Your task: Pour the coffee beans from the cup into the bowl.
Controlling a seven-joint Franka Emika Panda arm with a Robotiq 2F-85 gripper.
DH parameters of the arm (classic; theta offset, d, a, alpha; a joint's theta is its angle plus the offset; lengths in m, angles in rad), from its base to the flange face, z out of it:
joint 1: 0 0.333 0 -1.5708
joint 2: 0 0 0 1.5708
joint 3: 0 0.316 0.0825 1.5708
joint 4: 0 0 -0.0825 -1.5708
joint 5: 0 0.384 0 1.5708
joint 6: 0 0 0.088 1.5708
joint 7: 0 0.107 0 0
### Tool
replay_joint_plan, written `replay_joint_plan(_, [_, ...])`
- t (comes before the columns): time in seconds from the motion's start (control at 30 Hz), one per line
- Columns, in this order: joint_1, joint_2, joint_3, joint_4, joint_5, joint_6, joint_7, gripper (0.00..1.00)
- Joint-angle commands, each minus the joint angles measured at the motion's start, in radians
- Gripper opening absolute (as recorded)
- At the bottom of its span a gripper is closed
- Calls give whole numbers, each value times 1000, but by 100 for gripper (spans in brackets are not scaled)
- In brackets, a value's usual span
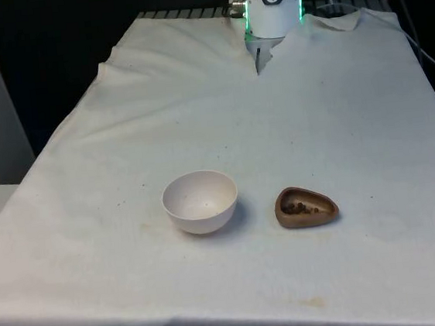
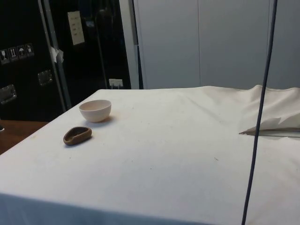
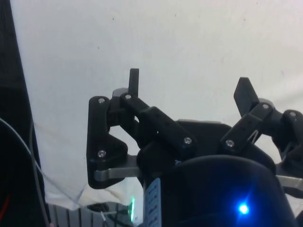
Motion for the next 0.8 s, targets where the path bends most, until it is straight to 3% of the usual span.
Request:
replay_joint_plan(0.0, [0,-15,2,-20,10,29,0,100])
replay_joint_plan(0.07, [1,-9,0,-17,1,19,0,100])
replay_joint_plan(0.17, [4,-34,3,-62,11,81,0,100])
replay_joint_plan(0.43, [10,-42,10,-108,8,159,2,100])
replay_joint_plan(0.77, [13,13,30,-104,12,241,2,100])
